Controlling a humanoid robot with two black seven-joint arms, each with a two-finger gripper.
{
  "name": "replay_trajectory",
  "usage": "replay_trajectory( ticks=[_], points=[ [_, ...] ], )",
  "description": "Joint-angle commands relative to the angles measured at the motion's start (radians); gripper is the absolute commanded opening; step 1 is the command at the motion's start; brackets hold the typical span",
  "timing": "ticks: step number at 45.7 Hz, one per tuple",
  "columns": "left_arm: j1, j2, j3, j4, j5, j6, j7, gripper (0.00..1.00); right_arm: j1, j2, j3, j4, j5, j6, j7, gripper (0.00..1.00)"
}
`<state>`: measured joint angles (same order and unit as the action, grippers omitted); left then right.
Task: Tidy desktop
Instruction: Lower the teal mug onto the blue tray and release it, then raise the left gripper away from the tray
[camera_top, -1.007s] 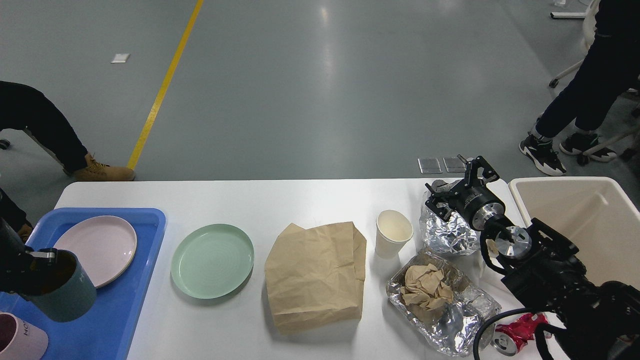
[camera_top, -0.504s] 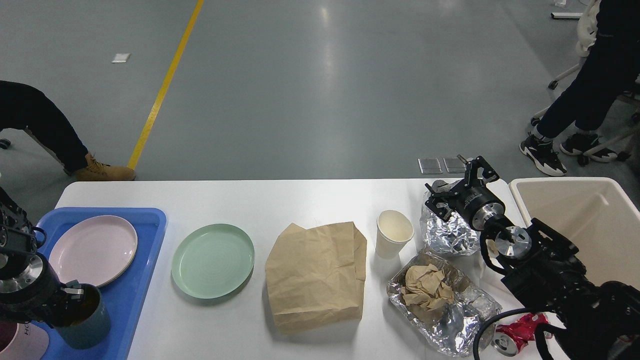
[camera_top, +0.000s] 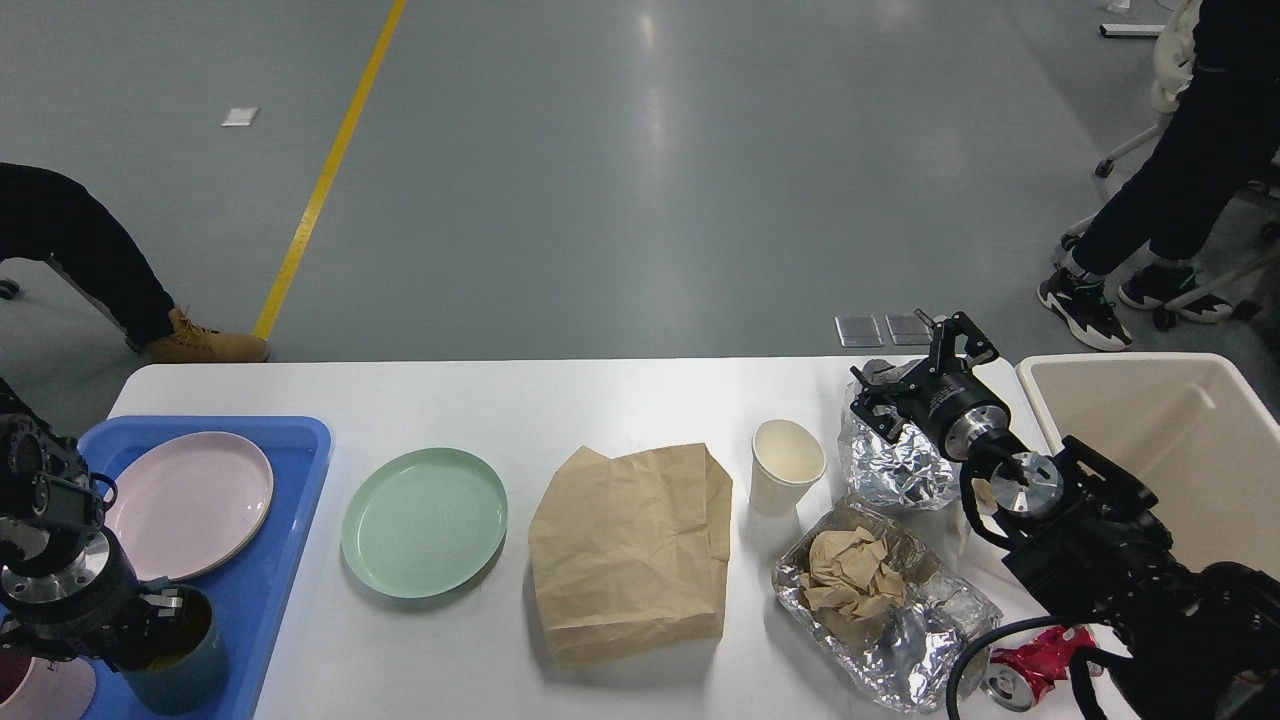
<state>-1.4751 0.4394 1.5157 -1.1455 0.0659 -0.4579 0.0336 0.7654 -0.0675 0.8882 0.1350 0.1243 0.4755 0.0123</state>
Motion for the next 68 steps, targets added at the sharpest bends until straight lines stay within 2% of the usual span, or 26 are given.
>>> replay_trajectory(
  ticks=[1,7,15,21,26,32,37,46,55,68],
  points=[
    [0.010,-0.011,0.000,0.016,-0.001,0.008,0.005,0.00,0.000,0.000,0.000,0.000,0.000,0.000,0.000,1.00],
    [0.010,-0.011,0.000,0.020,-0.001,0.004,0.003,0.00,0.000,0.000,0.000,0.000,0.000,0.000,0.000,1.00],
    [0.009,-0.011,-0.026,0.018,-0.003,-0.005,0.003,0.30,0.000,0.000,0.000,0.000,0.000,0.000,0.000,1.00],
    [-0.008,-0.002,-0.017,0.007,-0.003,-0.016,0.003,0.47,0.000,0.000,0.000,0.000,0.000,0.000,0.000,1.00],
    [-0.043,0.002,-0.003,0.004,-0.001,-0.085,0.003,0.62,0.000,0.000,0.000,0.000,0.000,0.000,0.000,1.00],
    [-0.131,0.035,0.023,0.006,-0.001,-0.235,0.002,0.74,0.000,0.000,0.000,0.000,0.000,0.000,0.000,1.00],
    [-0.188,0.047,0.024,0.006,-0.001,-0.320,0.003,0.80,0.000,0.000,0.000,0.000,0.000,0.000,0.000,1.00],
    [-0.404,0.042,0.067,0.006,-0.003,-0.502,-0.014,0.84,0.000,0.000,0.000,0.000,0.000,0.000,0.000,1.00],
    [-0.622,-0.008,0.054,-0.002,-0.018,-0.502,-0.017,0.86,0.000,0.000,0.000,0.000,0.000,0.000,0.000,1.00],
    [-0.932,-0.217,0.049,-0.016,-0.115,-0.502,-0.017,0.87,0.000,0.000,0.000,0.000,0.000,0.000,0.000,1.00]
  ],
)
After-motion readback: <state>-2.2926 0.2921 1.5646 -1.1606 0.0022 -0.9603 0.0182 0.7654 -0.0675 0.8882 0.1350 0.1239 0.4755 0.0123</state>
